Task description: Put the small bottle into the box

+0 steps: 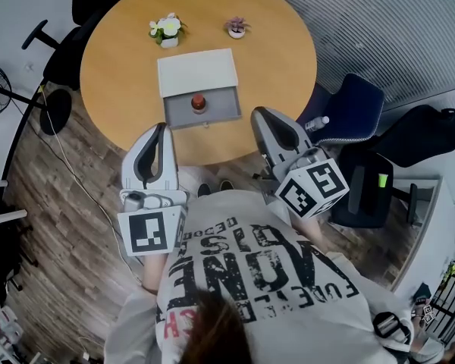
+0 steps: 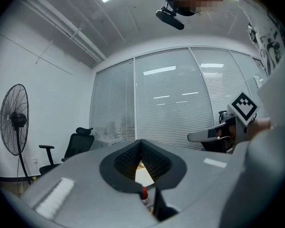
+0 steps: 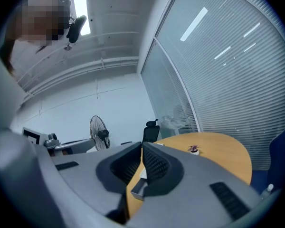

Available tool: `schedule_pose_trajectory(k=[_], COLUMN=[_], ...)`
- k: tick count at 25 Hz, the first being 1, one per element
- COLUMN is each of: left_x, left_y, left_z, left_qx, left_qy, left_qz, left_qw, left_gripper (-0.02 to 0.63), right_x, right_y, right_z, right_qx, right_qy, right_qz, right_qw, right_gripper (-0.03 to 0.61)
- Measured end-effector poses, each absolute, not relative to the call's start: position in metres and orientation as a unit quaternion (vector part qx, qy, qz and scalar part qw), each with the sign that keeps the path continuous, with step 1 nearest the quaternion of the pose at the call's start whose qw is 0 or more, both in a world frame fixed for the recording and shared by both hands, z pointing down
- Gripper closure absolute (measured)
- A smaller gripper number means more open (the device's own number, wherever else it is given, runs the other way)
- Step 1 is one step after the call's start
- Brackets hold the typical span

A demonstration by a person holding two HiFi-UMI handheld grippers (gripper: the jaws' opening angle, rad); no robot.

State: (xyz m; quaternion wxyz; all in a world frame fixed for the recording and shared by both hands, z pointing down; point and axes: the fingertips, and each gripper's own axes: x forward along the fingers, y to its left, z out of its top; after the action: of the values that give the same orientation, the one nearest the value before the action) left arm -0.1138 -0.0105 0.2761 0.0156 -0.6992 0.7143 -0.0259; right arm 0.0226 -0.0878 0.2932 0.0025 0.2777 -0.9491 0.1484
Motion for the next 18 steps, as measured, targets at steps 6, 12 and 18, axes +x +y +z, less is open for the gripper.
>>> schedule_pose_trajectory(k=[6,12,18], left_x=[-0.1172,-0.1185,-0.1204], left_y=[-0.0075,-0.0045,-0.0019], left_z=[0.2738,0.2777,0.2770], left_qx=[-0.702,-0.705,-0.705], left_qy=[0.712,0.709,0.709], left_qz=[-0.022,-0.019,-0.017], left_qw=[0.016,0.012,0.011], left_gripper=[0.603,0.603,0.603], right_x=[0.0171,0.0166,0.0185], right_y=[-0.0825,-0.0785,-0.0790], right_z=[0.2902,0.2938,0.2925], right_qx=[0.276,0.283,0.288], right_qy=[-0.950,-0.948,-0.947], right_qz=[0.143,0.143,0.139], right_qw=[0.004,0.007,0.009], right_gripper=[0.563,0.563,0.563])
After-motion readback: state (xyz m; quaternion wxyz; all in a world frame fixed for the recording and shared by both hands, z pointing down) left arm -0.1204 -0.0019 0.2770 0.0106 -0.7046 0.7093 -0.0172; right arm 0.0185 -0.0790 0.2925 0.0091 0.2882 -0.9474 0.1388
